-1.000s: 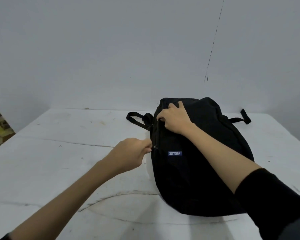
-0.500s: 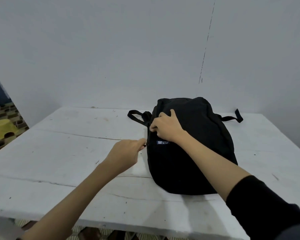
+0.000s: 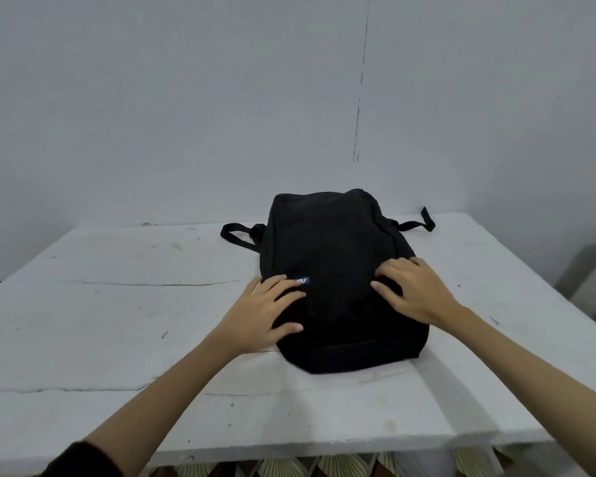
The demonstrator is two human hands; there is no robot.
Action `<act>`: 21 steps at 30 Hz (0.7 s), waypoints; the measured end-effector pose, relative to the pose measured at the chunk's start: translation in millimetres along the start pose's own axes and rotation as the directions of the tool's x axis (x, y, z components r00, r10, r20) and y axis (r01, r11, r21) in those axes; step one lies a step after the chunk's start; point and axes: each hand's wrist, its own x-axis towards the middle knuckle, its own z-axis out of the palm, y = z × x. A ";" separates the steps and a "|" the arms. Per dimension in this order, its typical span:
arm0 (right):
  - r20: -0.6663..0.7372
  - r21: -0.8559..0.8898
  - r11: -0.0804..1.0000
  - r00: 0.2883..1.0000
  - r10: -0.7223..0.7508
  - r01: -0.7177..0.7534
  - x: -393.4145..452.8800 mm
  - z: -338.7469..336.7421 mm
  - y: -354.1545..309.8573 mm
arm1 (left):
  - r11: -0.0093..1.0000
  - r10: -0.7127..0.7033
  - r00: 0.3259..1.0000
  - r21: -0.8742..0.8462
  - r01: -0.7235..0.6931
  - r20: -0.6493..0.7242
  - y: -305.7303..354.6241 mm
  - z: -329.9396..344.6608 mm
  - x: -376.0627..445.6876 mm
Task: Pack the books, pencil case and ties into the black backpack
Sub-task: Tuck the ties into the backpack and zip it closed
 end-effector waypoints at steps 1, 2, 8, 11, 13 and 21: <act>0.037 0.001 1.000 0.999 -0.006 0.006 -11.6 -1.1 5.5 | 1.000 0.010 1.000 0.008 -0.010 -0.004 -2.2 3.7 3.7; 0.070 0.000 1.000 0.997 -0.016 0.016 -22.4 0.2 9.5 | 1.000 0.026 0.999 0.016 -0.026 -0.020 -3.3 6.7 5.9; -0.054 -0.099 0.990 0.993 -0.105 0.099 -52.1 27.3 22.8 | 0.998 0.062 0.964 0.025 -0.058 -0.258 11.6 21.5 0.0; -0.254 -0.087 0.989 0.957 -0.139 0.121 -41.9 30.9 6.2 | 0.995 -0.040 0.951 -0.098 0.011 -0.307 17.0 12.4 -1.4; -0.361 0.043 0.996 0.931 -0.061 0.082 -28.4 20.8 -4.5 | 0.963 -0.170 0.931 -0.257 0.087 -0.324 17.8 0.6 3.8; -0.401 0.597 0.794 0.814 0.421 -0.117 70.0 -53.9 -11.3 | 0.708 -0.514 0.778 -0.690 0.148 -0.362 -4.2 -86.9 59.6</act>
